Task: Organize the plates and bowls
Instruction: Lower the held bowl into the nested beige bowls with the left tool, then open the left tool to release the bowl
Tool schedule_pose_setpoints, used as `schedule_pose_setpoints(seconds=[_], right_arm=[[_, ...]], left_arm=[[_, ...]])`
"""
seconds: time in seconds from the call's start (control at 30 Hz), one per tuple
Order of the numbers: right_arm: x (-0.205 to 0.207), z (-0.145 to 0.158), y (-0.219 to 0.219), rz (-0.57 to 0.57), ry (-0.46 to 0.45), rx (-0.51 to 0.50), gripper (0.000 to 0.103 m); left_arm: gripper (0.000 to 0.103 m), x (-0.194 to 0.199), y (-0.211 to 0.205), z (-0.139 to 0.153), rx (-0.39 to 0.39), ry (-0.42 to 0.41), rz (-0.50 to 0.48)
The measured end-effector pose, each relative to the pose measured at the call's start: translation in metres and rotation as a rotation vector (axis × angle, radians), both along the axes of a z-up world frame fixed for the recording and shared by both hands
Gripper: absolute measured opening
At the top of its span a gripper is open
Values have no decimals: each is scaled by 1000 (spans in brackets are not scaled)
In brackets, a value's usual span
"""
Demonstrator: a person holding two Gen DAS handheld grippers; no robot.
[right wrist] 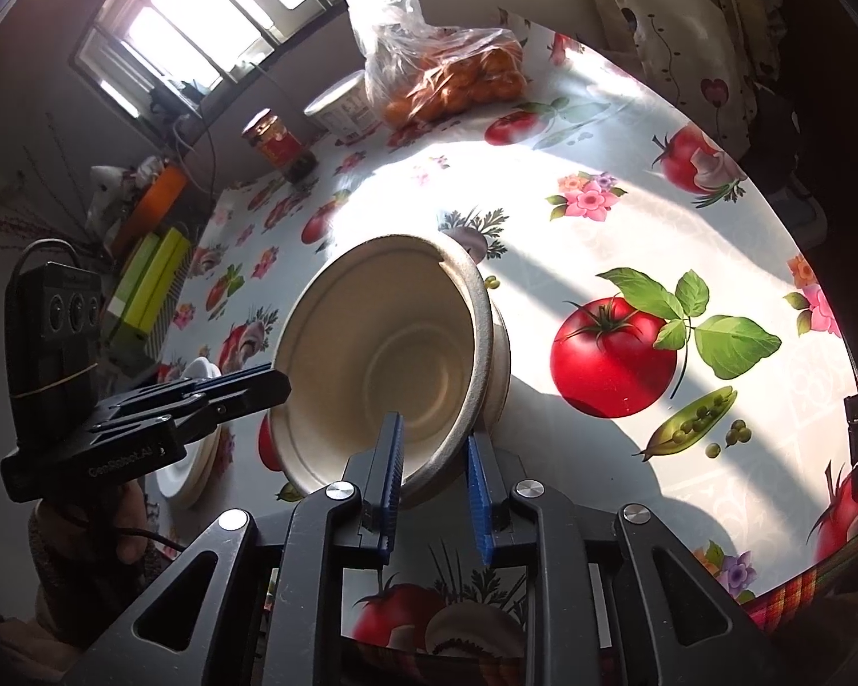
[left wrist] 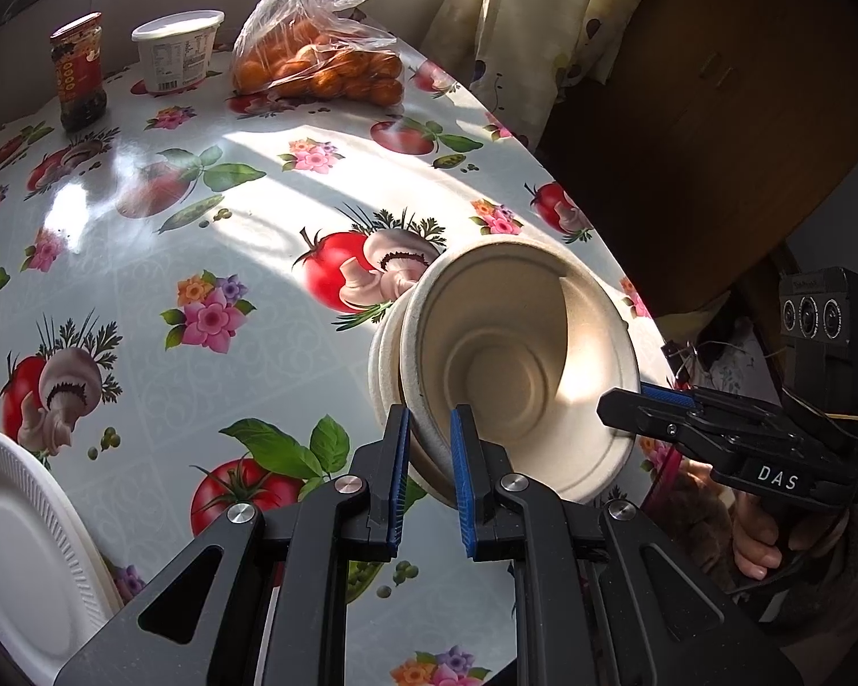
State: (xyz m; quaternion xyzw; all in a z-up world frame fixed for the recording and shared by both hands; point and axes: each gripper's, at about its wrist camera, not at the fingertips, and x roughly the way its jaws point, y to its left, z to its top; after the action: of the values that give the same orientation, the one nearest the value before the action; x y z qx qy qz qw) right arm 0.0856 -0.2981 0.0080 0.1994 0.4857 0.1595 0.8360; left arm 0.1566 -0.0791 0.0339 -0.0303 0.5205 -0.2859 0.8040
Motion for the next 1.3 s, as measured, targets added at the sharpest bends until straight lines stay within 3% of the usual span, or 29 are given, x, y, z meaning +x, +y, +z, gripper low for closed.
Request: schedule_pose_setpoints(seconds=[1.3], right_arm=[[3,9,22,36,25,-189,44]], left_arm=[[16,-1,-1,2,5,-13,13]])
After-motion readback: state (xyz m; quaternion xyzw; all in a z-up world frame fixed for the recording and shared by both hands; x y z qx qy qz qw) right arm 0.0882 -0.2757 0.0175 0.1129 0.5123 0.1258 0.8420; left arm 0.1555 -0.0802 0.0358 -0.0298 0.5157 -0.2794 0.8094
